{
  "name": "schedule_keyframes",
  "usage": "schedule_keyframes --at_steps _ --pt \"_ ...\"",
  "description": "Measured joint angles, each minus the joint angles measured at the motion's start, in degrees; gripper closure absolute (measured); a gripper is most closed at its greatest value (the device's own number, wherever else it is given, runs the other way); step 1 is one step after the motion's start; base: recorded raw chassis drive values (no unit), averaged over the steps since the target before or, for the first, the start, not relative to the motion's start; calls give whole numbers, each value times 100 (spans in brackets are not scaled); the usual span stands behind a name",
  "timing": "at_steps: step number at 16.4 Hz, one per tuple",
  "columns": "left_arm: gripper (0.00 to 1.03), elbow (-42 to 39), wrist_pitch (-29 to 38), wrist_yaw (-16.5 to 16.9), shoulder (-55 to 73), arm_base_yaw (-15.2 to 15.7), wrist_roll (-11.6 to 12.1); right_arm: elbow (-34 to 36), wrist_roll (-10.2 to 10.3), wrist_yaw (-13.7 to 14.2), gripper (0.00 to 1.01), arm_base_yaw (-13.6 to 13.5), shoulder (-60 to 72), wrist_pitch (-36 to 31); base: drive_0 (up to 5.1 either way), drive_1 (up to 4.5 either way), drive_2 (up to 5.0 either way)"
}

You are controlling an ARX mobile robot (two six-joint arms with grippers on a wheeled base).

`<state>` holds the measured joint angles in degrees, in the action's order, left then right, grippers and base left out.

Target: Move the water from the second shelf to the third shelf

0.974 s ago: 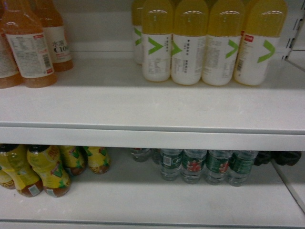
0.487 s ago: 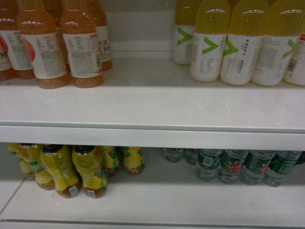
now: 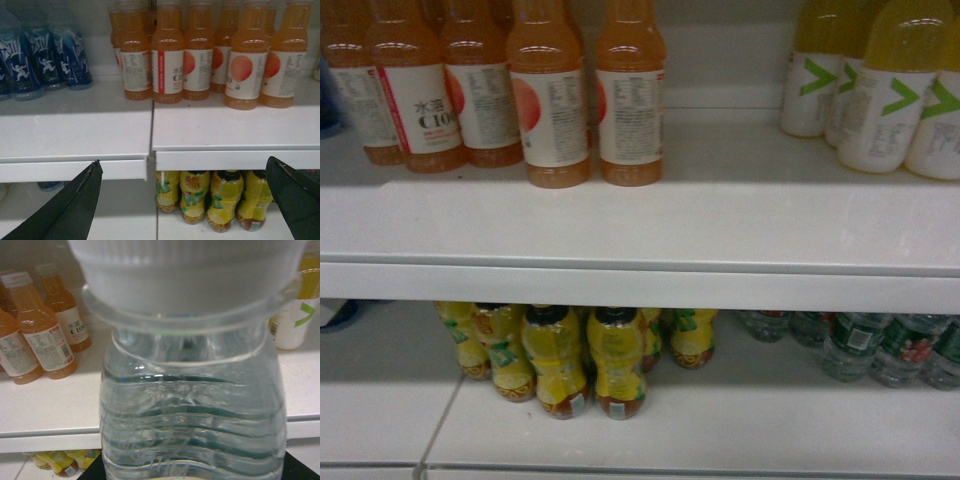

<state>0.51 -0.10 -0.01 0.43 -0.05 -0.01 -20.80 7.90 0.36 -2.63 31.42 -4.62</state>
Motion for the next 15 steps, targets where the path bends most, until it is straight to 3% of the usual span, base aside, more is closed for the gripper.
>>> schedule_keyframes --at_steps 15 --pt "5 0 -9 -2 0 0 2 0 0 -11 59 0 2 -4 -506 240 240"
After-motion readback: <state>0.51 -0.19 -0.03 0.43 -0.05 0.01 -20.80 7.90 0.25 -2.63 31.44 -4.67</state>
